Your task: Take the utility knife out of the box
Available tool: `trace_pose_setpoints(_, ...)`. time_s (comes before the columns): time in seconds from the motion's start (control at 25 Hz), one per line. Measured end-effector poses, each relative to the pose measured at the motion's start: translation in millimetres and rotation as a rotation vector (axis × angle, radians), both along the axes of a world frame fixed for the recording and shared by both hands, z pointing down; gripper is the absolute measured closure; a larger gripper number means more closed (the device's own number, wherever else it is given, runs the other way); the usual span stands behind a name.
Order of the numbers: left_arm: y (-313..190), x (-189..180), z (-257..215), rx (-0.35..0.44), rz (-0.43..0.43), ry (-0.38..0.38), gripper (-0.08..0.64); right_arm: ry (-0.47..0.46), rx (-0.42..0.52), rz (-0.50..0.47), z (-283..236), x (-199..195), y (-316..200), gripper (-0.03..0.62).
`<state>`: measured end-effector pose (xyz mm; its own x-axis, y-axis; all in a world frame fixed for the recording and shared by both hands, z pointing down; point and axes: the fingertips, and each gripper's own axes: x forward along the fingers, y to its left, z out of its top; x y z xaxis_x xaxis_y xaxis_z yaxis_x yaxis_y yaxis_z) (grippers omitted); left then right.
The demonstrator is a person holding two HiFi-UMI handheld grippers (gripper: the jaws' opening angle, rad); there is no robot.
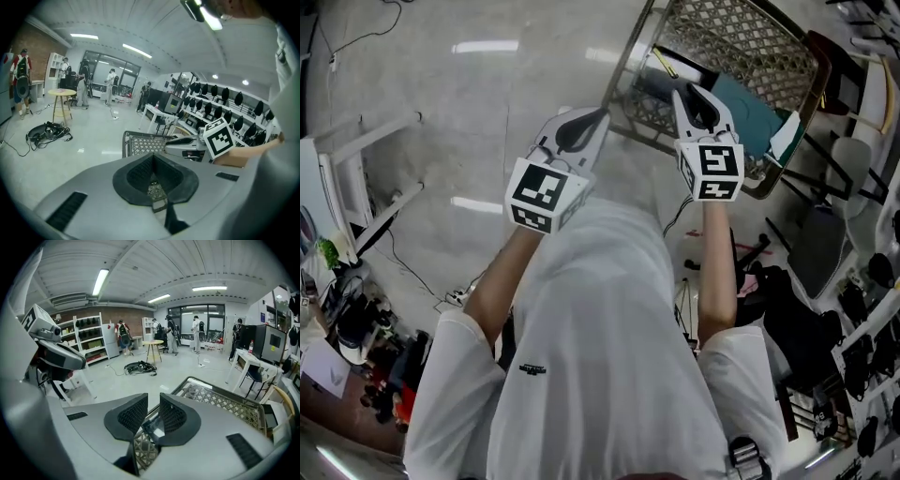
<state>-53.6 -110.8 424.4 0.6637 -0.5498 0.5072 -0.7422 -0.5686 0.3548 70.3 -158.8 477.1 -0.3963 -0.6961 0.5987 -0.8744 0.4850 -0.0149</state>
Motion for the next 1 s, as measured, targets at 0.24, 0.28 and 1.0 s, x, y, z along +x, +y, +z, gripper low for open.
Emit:
trace_pose_setpoints(0.24, -10, 12, 39, -0.044, 0.009, -0.023, 0.558, 0.078, -0.085, -0.028, 50, 11, -16, 0.518)
trace_pose_setpoints(0.28, -13, 15, 45, -0.049, 0.015, -0.030, 0.558, 0.091, -0.101, -0.030, 59, 13, -20, 0.517)
trace_pose_setpoints(1.0, -41, 30, 110, -0.142, 0.018, -0.046, 0.558, 0.228, -0.403, -0.107, 181, 16, -43, 0.494)
